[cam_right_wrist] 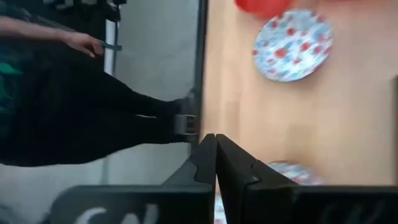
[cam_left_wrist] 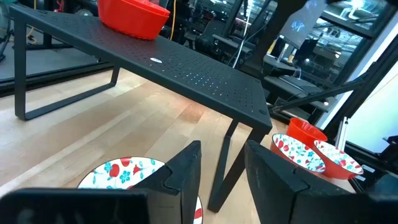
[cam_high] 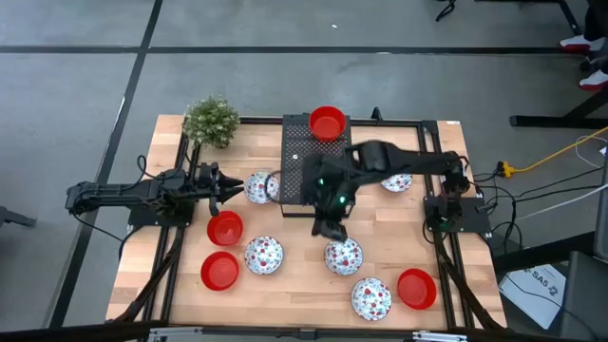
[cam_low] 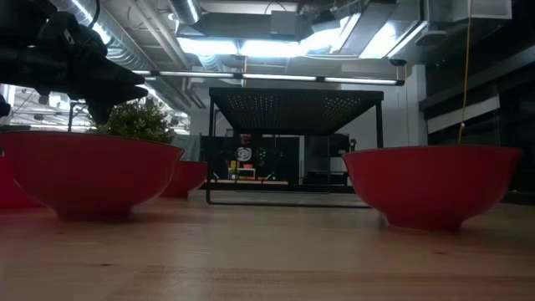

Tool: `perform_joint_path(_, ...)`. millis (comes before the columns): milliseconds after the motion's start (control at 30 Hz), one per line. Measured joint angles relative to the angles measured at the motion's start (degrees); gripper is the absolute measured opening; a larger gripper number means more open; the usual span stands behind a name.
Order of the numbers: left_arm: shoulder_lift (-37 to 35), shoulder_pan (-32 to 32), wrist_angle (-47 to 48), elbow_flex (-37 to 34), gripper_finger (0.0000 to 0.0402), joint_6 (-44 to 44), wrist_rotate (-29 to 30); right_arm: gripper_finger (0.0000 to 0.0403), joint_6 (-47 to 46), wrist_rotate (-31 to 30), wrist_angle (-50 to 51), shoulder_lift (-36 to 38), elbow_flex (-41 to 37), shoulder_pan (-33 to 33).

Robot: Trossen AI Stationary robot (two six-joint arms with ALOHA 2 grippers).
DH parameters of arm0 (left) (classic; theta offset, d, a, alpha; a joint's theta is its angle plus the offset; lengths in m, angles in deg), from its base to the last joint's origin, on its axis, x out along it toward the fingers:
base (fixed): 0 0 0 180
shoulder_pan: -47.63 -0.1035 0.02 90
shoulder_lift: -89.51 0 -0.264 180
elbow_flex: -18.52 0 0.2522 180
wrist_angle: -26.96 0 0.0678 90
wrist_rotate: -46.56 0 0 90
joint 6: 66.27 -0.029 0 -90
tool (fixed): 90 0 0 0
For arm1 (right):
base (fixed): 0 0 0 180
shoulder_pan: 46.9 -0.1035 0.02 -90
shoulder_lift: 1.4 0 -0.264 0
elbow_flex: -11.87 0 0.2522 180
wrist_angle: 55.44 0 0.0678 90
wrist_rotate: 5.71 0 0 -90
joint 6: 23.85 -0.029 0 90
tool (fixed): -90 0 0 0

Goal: Pick & Place Mini bowls
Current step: Put the bottom right red bowl on the bottom of the shelf

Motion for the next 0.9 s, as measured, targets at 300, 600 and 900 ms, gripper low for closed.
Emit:
perform_joint_path(300, 0.0, 0.0, 0.0, 0.0, 0.0118, 0.0, 0.0, 0.0027, -26.0, -9.1, 4.7, -2.5, 0.0, -12.4)
perform_joint_path(600, 0.0, 0.0, 0.0, 0.0, 0.0123, 0.0, 0.0, 0.0028, -44.7, -15.9, 7.5, -3.3, 0.0, -24.4)
perform_joint_path(900, 0.0, 0.0, 0.0, 0.0, 0.0122, 0.0, 0.0, 0.0028, -59.4, -19.4, 10.9, -3.3, -0.6, -33.0)
